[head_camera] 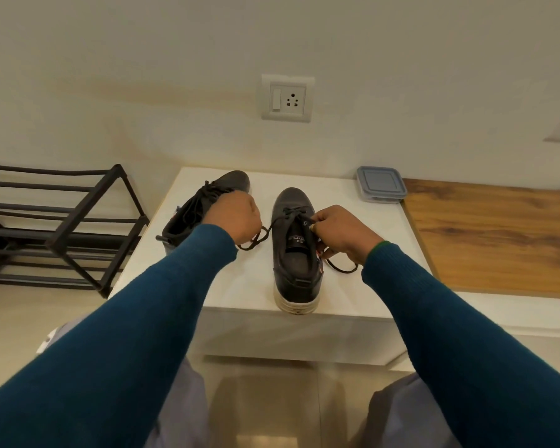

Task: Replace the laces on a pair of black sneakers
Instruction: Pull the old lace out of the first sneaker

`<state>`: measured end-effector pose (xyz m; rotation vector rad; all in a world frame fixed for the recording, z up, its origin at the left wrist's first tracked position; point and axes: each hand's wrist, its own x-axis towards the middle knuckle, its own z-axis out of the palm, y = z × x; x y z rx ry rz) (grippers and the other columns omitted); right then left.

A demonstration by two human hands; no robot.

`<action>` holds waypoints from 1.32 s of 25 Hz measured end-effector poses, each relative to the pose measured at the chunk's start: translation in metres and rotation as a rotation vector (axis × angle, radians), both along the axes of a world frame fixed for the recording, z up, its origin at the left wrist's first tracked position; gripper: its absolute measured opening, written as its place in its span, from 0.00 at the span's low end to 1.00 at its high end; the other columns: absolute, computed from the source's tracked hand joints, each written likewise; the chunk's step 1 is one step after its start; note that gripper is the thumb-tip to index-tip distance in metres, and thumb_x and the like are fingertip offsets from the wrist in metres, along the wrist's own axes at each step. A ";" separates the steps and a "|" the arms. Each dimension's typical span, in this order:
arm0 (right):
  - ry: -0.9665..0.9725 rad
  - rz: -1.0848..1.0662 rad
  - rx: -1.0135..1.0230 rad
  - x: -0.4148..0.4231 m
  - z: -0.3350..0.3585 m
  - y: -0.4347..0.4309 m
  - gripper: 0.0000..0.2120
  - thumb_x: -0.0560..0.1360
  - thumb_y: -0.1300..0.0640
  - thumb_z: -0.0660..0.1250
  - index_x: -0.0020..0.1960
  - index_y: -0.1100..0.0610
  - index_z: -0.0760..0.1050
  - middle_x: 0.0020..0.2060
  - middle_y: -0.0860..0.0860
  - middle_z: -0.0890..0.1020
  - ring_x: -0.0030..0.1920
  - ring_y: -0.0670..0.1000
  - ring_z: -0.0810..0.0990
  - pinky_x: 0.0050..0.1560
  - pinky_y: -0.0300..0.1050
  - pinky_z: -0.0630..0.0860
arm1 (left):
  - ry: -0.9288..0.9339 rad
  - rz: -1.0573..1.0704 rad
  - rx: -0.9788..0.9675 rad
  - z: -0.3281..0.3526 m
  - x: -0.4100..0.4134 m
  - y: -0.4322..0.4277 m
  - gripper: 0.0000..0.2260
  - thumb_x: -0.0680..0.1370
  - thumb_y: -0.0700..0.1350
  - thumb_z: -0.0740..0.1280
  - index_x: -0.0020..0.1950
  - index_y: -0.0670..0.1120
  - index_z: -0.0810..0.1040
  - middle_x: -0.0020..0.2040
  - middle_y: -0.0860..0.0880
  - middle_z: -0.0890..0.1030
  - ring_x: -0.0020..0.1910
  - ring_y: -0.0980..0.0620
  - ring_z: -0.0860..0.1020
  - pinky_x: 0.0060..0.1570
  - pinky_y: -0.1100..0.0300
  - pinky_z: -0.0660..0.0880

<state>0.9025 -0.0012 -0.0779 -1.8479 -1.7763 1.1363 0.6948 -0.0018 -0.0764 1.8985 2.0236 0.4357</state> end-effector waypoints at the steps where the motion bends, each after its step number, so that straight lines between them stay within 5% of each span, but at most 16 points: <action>1: -0.055 -0.004 0.042 -0.002 -0.001 0.001 0.10 0.79 0.63 0.60 0.53 0.61 0.80 0.46 0.61 0.84 0.44 0.57 0.84 0.45 0.51 0.84 | -0.011 -0.054 -0.036 -0.002 0.005 -0.003 0.11 0.81 0.43 0.60 0.48 0.41 0.81 0.43 0.43 0.83 0.43 0.45 0.82 0.41 0.53 0.79; 5: -0.189 -0.029 0.289 -0.011 -0.002 0.006 0.09 0.74 0.60 0.65 0.54 0.58 0.76 0.47 0.54 0.80 0.45 0.53 0.80 0.48 0.53 0.82 | -0.224 -0.106 0.033 -0.004 0.024 -0.006 0.10 0.79 0.48 0.64 0.52 0.43 0.80 0.52 0.45 0.81 0.49 0.47 0.80 0.53 0.50 0.79; 8: -0.275 0.073 0.392 -0.019 -0.003 0.011 0.16 0.73 0.60 0.68 0.61 0.55 0.77 0.54 0.53 0.80 0.51 0.53 0.80 0.51 0.50 0.80 | -0.360 -0.143 0.038 -0.002 0.042 -0.010 0.07 0.76 0.49 0.67 0.49 0.46 0.80 0.50 0.44 0.83 0.47 0.49 0.80 0.49 0.53 0.78; 11: -0.372 0.100 0.422 -0.025 -0.008 0.016 0.13 0.75 0.59 0.68 0.59 0.51 0.80 0.53 0.51 0.82 0.50 0.53 0.80 0.49 0.49 0.79 | -0.351 -0.119 -0.009 -0.003 0.043 -0.005 0.10 0.77 0.42 0.65 0.54 0.43 0.84 0.49 0.45 0.85 0.49 0.47 0.83 0.48 0.54 0.81; 14: -0.431 0.078 0.479 -0.033 -0.012 0.017 0.10 0.75 0.60 0.66 0.54 0.52 0.80 0.47 0.52 0.81 0.44 0.53 0.79 0.41 0.47 0.77 | -0.538 -0.010 -0.210 -0.005 0.034 0.002 0.13 0.78 0.33 0.60 0.55 0.40 0.83 0.48 0.40 0.84 0.43 0.45 0.84 0.42 0.54 0.83; 19: -0.569 0.145 0.619 -0.042 -0.017 0.017 0.02 0.77 0.59 0.66 0.48 0.55 0.77 0.44 0.52 0.78 0.43 0.54 0.78 0.44 0.50 0.78 | -0.808 0.111 -0.391 -0.002 0.028 0.000 0.14 0.81 0.30 0.59 0.53 0.43 0.81 0.50 0.41 0.84 0.50 0.44 0.84 0.52 0.48 0.82; 21: -0.397 -0.039 0.548 -0.037 -0.021 0.020 0.03 0.76 0.59 0.64 0.45 0.56 0.76 0.41 0.52 0.78 0.41 0.53 0.76 0.40 0.49 0.75 | -0.846 0.113 -0.400 0.000 0.028 -0.001 0.14 0.81 0.31 0.58 0.55 0.43 0.81 0.46 0.43 0.83 0.45 0.48 0.84 0.46 0.53 0.84; 23: -0.009 -0.362 0.311 -0.027 -0.018 0.027 0.07 0.75 0.61 0.61 0.45 0.61 0.77 0.41 0.56 0.81 0.39 0.55 0.78 0.37 0.49 0.74 | -0.842 0.099 -0.410 0.000 0.027 -0.002 0.14 0.82 0.31 0.58 0.51 0.45 0.81 0.45 0.45 0.83 0.42 0.50 0.83 0.40 0.57 0.84; 25: 0.273 -0.470 0.153 -0.019 -0.015 0.029 0.09 0.76 0.63 0.61 0.51 0.65 0.78 0.45 0.61 0.83 0.41 0.58 0.82 0.45 0.54 0.81 | -0.855 0.103 -0.421 0.000 0.025 -0.002 0.14 0.82 0.31 0.58 0.51 0.45 0.80 0.45 0.44 0.83 0.40 0.51 0.83 0.35 0.60 0.83; 26: 0.257 -0.404 0.174 -0.017 -0.012 0.029 0.09 0.77 0.61 0.63 0.54 0.63 0.77 0.48 0.60 0.82 0.46 0.58 0.82 0.50 0.56 0.82 | -0.857 0.103 -0.424 0.001 0.025 -0.001 0.14 0.82 0.31 0.57 0.51 0.46 0.80 0.45 0.44 0.83 0.40 0.51 0.83 0.35 0.60 0.83; 30: -0.435 0.153 0.588 -0.024 -0.008 0.017 0.14 0.77 0.53 0.66 0.61 0.53 0.77 0.58 0.52 0.73 0.60 0.53 0.70 0.56 0.51 0.76 | -0.792 0.071 -0.425 0.001 0.026 -0.001 0.15 0.82 0.30 0.57 0.48 0.48 0.78 0.46 0.44 0.82 0.44 0.50 0.83 0.46 0.55 0.83; 33: -0.596 0.239 0.594 -0.030 -0.012 0.017 0.09 0.79 0.53 0.65 0.57 0.53 0.80 0.55 0.52 0.75 0.58 0.54 0.71 0.55 0.50 0.74 | -0.738 0.041 -0.416 0.003 0.026 -0.002 0.15 0.82 0.30 0.58 0.48 0.47 0.78 0.46 0.44 0.82 0.51 0.45 0.83 0.55 0.49 0.81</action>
